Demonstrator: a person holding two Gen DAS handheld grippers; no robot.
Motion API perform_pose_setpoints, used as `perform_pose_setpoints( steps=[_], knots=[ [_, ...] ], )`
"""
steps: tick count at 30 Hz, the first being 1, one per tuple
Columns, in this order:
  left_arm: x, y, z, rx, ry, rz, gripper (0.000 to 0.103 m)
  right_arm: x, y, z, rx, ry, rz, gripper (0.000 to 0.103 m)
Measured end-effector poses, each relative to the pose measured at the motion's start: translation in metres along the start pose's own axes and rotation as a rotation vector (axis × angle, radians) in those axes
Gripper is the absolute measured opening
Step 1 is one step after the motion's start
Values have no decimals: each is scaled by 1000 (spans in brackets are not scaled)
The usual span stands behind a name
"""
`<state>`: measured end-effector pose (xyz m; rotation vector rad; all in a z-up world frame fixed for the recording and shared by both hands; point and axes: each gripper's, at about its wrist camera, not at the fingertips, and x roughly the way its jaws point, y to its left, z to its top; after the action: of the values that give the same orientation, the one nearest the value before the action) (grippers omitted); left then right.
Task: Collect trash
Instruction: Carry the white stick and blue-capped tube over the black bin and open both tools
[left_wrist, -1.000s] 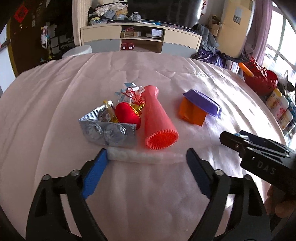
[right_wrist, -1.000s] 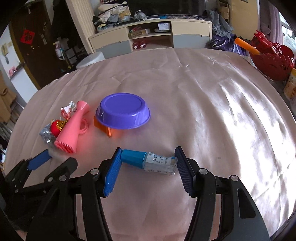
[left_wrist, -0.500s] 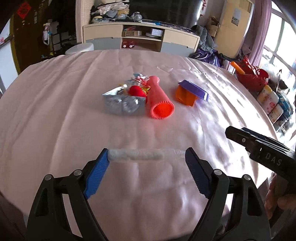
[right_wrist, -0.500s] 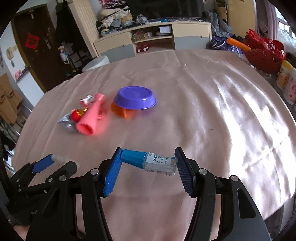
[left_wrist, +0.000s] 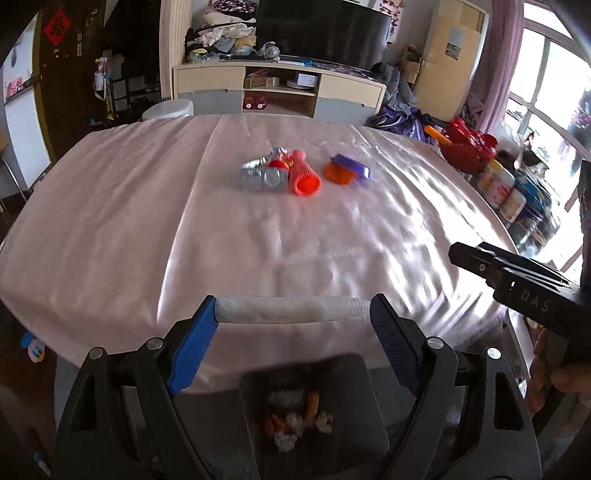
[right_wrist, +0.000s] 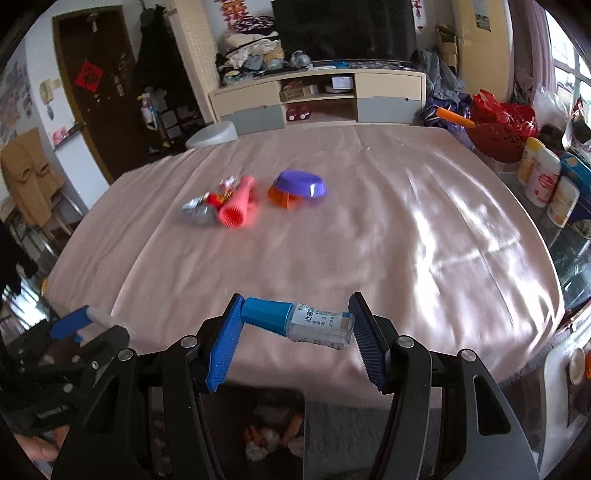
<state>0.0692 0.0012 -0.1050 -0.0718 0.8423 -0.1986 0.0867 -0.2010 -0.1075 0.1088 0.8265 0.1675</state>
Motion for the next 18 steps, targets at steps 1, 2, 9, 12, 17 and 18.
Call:
perform_pose_setpoints(
  steps=[1,2,9,12,17,18],
  knots=[
    [-3,1,-6,1,2,0,79,-2,1,-6,-1,3,4,59],
    [-5,0,-13,1,4,-1,79,-4,1,-15,-1,8,11,59],
    [-6,5,-69,-18,30,-24,79,-7,6,-66,24,41,49,59],
    [1,4,-89,-3,46,-25,79,-1,8,-87,19,46,69,59],
    [19,-1,-121,46,67,-19,79,10,18,-114,-43,39,50,59],
    [21,0,-126,46,72,-22,79,13,19,-119,-47,46,51,59]
  ],
)
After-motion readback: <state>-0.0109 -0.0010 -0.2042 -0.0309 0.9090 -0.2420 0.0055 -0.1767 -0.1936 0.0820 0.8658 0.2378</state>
